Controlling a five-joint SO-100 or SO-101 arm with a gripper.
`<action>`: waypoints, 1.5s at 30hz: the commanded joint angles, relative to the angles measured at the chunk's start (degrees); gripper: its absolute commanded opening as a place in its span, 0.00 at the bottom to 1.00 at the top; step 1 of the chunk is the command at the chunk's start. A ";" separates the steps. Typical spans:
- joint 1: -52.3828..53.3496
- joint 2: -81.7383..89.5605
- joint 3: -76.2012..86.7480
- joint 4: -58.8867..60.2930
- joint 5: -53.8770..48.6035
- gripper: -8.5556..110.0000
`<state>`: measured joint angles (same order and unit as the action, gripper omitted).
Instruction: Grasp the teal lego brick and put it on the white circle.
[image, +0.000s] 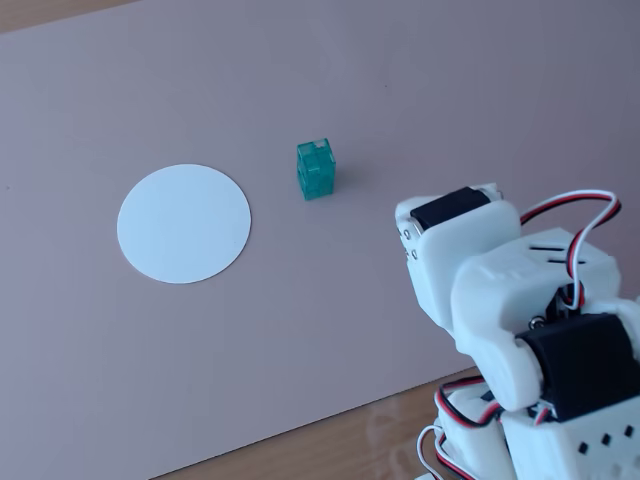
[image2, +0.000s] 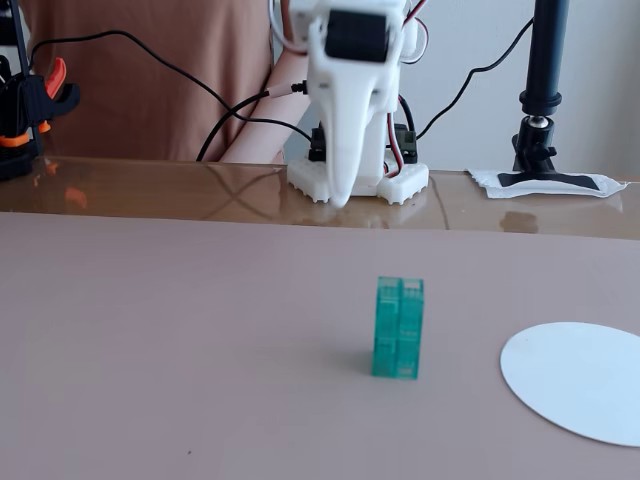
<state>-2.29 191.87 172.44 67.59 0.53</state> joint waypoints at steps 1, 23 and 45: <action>-3.16 -5.45 -6.42 -2.11 2.64 0.07; -5.89 -78.57 -57.30 0.53 4.31 0.07; -6.77 -100.63 -68.03 3.60 4.75 0.38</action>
<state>-8.79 92.99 107.14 70.93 5.36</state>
